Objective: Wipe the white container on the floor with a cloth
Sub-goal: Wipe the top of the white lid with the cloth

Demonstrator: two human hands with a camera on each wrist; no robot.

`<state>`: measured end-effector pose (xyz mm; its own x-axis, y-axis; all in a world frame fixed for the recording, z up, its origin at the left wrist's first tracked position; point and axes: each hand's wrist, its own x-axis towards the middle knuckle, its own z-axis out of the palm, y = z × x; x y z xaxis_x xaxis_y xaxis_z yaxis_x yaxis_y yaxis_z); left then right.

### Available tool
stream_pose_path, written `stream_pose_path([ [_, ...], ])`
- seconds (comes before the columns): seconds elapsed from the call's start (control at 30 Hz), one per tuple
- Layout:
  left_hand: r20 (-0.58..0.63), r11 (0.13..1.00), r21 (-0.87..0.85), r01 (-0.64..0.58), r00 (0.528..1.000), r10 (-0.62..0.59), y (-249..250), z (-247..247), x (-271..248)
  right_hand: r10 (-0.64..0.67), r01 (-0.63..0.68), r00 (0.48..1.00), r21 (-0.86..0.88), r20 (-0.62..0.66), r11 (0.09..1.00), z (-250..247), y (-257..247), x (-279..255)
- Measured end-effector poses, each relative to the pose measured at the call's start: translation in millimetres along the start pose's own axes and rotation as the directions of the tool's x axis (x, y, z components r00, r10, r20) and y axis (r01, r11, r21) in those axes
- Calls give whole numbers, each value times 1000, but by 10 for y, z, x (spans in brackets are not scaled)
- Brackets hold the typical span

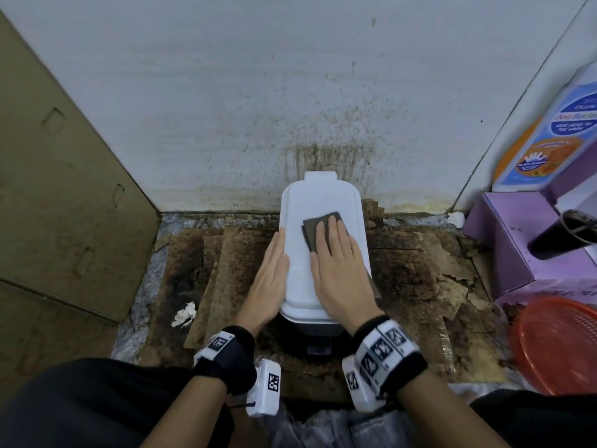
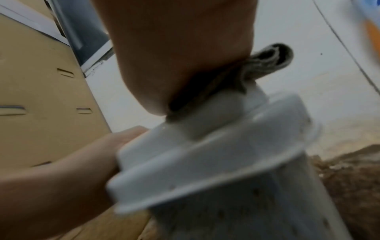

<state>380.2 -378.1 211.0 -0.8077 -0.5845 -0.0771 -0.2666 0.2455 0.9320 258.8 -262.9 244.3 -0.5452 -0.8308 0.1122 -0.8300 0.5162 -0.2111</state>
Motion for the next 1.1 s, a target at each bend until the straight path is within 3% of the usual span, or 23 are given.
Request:
stream_pose_path([
  [0.2, -3, 1000, 26, -8, 1000, 8, -13, 12, 16, -96, 95, 995, -75, -11, 993, -18, -16, -484],
  [0.47, 2, 999, 36, -2, 1000, 2, -6, 10, 23, 95, -95, 995, -5, -42, 995, 4, 110, 62],
  [0.7, -7, 1000, 16, 0, 1000, 0, -41, 18, 31, -138, 138, 990, -81, 14, 987, -40, 22, -428],
  [0.8, -12, 999, 38, -8, 1000, 8, -21, 16, 29, -130, 129, 992, -60, -1, 990, -94, 184, -516],
  [0.87, -17, 998, 61, -7, 1000, 8, -9, 13, 28, -54, 53, 998, -53, -20, 997, -99, 265, -464],
  [0.97, -18, 997, 79, -12, 1000, 13, -4, 2, 27, 153, -147, 988, 186, -14, 972, -69, 338, -354],
  [1.03, -19, 997, 71, -16, 1000, 17, -19, 3, 26, 281, -297, 954, 467, 104, 833, -79, 365, -322],
  [1.1, -15, 997, 70, -12, 1000, 13, -30, 7, 28, 325, -353, 930, 660, 171, 663, -97, 351, -333],
])
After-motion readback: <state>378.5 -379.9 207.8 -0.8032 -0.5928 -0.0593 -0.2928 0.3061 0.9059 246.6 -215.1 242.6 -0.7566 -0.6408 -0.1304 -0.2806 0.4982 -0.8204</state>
